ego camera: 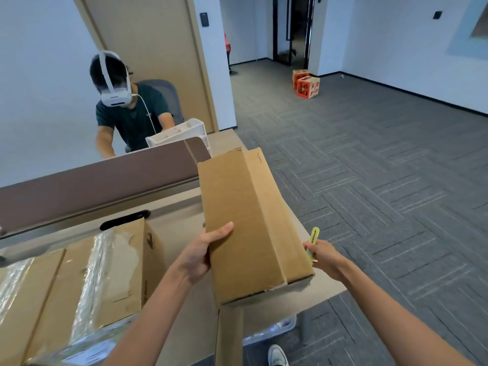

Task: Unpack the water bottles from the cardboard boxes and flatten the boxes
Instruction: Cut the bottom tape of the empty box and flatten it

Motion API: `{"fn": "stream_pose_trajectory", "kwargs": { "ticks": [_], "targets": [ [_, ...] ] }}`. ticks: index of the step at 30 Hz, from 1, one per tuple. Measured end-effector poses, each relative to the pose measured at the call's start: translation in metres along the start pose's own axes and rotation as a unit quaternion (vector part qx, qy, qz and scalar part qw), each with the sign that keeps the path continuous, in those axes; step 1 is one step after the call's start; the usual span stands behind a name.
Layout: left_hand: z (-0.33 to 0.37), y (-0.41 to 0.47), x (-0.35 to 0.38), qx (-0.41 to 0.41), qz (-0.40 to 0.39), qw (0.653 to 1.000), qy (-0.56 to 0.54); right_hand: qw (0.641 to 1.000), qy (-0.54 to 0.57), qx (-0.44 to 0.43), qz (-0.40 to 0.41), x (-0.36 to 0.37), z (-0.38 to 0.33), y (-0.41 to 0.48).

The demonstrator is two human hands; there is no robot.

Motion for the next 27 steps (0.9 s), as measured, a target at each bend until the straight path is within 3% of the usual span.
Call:
{"fn": "stream_pose_trajectory", "kwargs": {
  "ticks": [6,16,27],
  "targets": [
    [-0.012,-0.005,-0.015,-0.003,-0.019,0.999,-0.031,1.0,0.013,-0.012,-0.014,0.002,-0.007,-0.006],
    [-0.028,-0.004,-0.038,0.019,0.013,0.998,-0.058,0.994,0.006,-0.061,0.086,-0.015,-0.034,0.002],
    [-0.065,0.014,-0.086,-0.029,0.065,0.989,-0.128,0.969,-0.087,-0.131,0.192,-0.02,-0.061,0.005]
  ]
}}
Point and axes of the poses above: each hand's wrist, its own y-axis towards the middle knuckle, its own x-axis out of the palm, z = x × y, the point moved 7 cm from there along y, towards the middle knuckle, and after that the axes turned 2 degrees about y, right-handed, at the moved point
